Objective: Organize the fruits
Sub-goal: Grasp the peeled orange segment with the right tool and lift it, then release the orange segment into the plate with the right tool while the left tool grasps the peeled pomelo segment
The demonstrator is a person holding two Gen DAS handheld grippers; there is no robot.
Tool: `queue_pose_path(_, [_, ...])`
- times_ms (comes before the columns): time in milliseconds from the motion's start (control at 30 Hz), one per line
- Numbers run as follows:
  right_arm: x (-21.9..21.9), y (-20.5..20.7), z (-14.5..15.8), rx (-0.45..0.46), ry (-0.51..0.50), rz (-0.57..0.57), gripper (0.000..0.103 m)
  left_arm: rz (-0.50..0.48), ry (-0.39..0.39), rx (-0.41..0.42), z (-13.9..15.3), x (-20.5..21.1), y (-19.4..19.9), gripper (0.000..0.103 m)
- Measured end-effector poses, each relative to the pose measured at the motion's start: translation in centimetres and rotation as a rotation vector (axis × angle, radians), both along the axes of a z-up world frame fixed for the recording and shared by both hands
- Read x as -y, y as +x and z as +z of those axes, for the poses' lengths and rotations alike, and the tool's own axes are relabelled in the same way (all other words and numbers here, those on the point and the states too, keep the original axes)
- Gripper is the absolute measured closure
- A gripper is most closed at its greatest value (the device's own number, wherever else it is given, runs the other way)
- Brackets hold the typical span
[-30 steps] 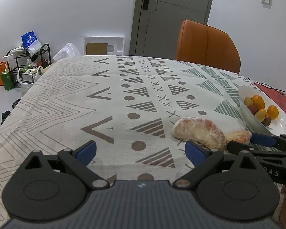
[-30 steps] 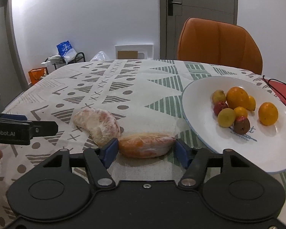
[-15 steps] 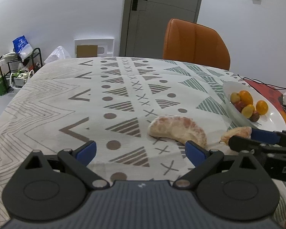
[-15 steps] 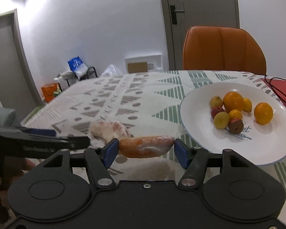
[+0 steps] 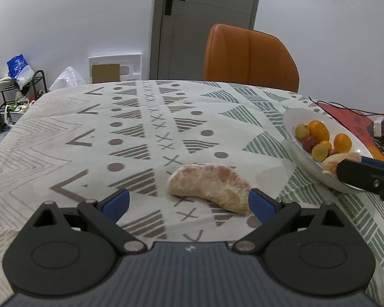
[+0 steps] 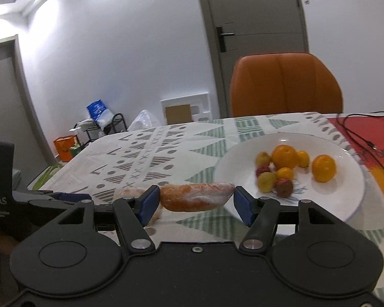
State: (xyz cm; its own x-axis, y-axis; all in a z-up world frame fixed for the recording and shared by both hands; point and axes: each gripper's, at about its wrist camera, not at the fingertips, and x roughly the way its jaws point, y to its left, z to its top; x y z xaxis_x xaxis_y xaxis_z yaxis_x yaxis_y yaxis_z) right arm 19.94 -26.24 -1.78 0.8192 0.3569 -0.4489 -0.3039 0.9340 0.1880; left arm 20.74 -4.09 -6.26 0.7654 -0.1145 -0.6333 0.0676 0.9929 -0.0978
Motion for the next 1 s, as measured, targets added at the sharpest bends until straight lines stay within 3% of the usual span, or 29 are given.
queue_pose_path(500, [5.4, -0.2, -0.9, -0.007, 0.022, -0.143, 0.042, -0.036, 0.058, -0.009, -1.9, 2.5, 2.4, 0.006])
queue_pose_path(633, [6.1, 0.2, -1.2, -0.011, 0.027, -0.158, 0.042, -0.034, 0.056, 0.000, -1.8, 2.6, 2.5, 0.016])
queue_pose_path(1000, [7.5, 1.0, -1.8, -0.011, 0.039, -0.180, 0.042, -0.027, 0.054, 0.022, -0.3, 3.0, 2.1, 0.017])
